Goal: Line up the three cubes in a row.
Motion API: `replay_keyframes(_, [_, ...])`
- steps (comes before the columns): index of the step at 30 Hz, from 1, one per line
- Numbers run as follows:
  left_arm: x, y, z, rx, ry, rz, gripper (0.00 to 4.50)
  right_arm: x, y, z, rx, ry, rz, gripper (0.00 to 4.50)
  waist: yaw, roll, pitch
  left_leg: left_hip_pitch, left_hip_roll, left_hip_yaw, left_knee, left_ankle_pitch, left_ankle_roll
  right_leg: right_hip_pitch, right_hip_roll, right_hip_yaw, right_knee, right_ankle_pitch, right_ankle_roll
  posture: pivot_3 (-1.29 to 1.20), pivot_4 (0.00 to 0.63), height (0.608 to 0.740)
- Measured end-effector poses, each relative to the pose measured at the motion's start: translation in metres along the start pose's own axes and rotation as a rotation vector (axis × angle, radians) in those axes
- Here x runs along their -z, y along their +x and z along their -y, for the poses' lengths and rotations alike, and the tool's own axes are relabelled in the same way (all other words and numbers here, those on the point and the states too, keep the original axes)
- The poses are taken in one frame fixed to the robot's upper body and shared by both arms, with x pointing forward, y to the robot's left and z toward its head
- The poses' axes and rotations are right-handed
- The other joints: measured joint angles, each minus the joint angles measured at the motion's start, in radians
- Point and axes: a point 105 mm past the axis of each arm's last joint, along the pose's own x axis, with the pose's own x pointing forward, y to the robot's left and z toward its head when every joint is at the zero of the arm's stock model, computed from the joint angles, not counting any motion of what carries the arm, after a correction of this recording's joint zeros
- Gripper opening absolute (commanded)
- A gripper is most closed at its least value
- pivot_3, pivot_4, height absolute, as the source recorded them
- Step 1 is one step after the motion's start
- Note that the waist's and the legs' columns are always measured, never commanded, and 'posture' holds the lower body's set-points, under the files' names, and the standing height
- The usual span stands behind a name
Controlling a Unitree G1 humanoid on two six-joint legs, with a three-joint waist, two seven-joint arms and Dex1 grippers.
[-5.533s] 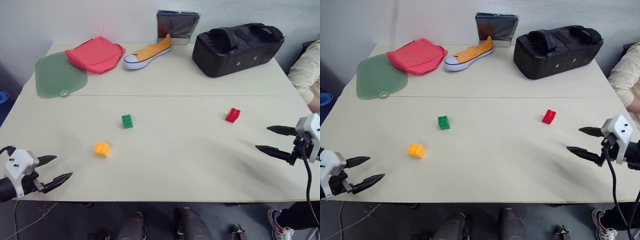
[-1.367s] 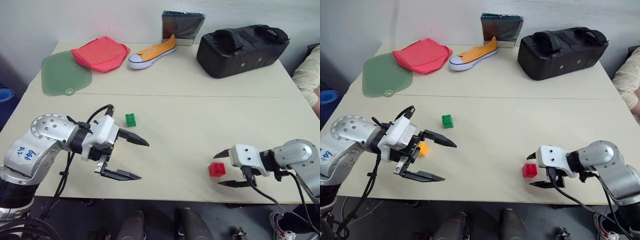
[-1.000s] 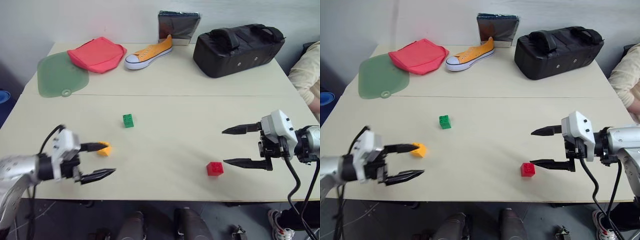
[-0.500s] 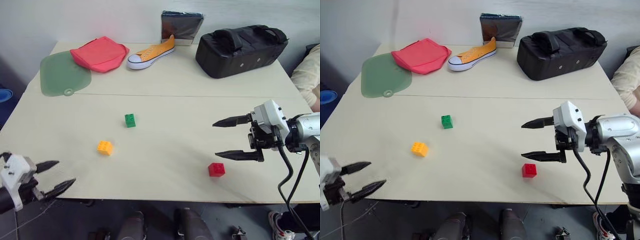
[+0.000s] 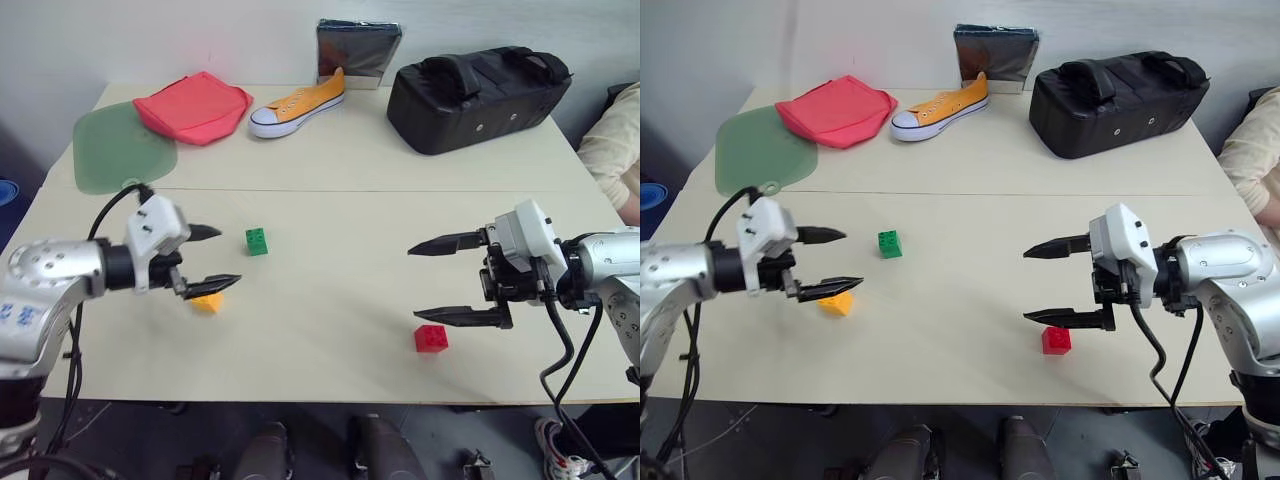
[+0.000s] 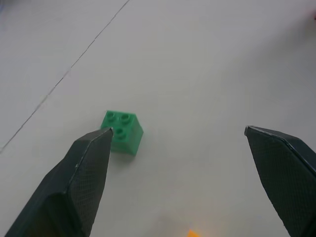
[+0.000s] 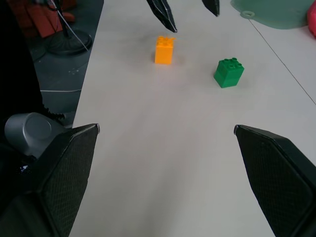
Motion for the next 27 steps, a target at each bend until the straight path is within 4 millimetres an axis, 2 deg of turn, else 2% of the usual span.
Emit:
replay_keyframes(4, [0.008, 0.018, -0.025, 0.066, 0.073, -0.051, 4.5, 0.002, 0.002, -0.004, 0.002, 0.005, -0.001, 4.49, 0.006, 0.0, 0.0, -0.001, -0.001, 0.001, 0.002, 0.001, 0.001, -0.001, 0.001, 0.0, 0.001, 0.0, 0.0, 0.0, 0.15, 0.74])
replay_keyframes(8, [0.016, 0.038, -0.039, 0.127, 0.079, -0.08, 4.5, 0.002, 0.002, -0.006, 0.018, 0.011, 0.003, 4.49, 0.016, 0.0, 0.0, -0.003, -0.001, 0.002, 0.004, 0.001, 0.003, -0.002, 0.001, 0.0, 0.003, 0.001, 0.001, 0.0, 0.15, 0.74])
replay_keyframes(12, [0.014, 0.056, -0.048, 0.172, 0.08, -0.074, 4.5, -0.001, 0.004, -0.008, 0.034, 0.008, 0.011, 4.49, 0.019, -0.001, 0.0, -0.005, -0.002, 0.002, 0.007, 0.001, 0.004, -0.002, 0.0, 0.0, 0.003, 0.001, 0.002, 0.0, 0.15, 0.74])
replay_keyframes(16, [0.017, 0.069, -0.05, 0.207, 0.079, -0.094, 4.5, -0.001, 0.005, -0.011, 0.049, 0.004, 0.012, 4.49, 0.02, -0.001, 0.0, -0.009, -0.002, 0.001, 0.011, 0.0, 0.005, -0.004, 0.0, -0.001, 0.003, 0.002, 0.004, 0.0, 0.15, 0.74])
replay_keyframes(19, [0.024, 0.079, -0.048, 0.232, 0.065, -0.123, 4.5, 0.001, 0.005, -0.012, 0.065, 0.01, 0.009, 4.49, 0.018, -0.001, 0.0, -0.018, -0.002, 0.0, 0.018, 0.0, 0.006, -0.012, 0.0, -0.001, 0.008, 0.003, 0.005, 0.0, 0.15, 0.74])
replay_keyframes(22, [0.032, 0.087, -0.046, 0.234, 0.054, -0.158, 4.5, -0.001, 0.005, -0.011, 0.081, 0.001, 0.011, 4.49, 0.019, -0.001, 0.0, -0.02, -0.003, 0.001, 0.02, 0.0, 0.006, -0.015, 0.0, -0.001, 0.01, 0.003, 0.006, 0.0, 0.15, 0.74])
replay_keyframes(25, [0.028, 0.096, -0.047, 0.232, 0.04, -0.155, 4.5, -0.005, 0.004, -0.011, 0.092, -0.012, 0.019, 4.49, 0.02, -0.002, 0.001, -0.021, -0.003, 0.001, 0.02, 0.0, 0.006, -0.015, 0.0, -0.001, 0.01, 0.003, 0.006, 0.0, 0.15, 0.74])
replay_keyframes(27, [0.023, 0.101, -0.048, 0.225, 0.035, -0.142, 4.1, -0.006, 0.005, -0.012, 0.094, -0.014, 0.022, 4.5, 0.021, -0.002, 0.001, -0.021, -0.003, 0.001, 0.02, 0.0, 0.007, -0.015, -0.001, -0.001, 0.009, 0.003, 0.006, 0.0, 0.15, 0.74])
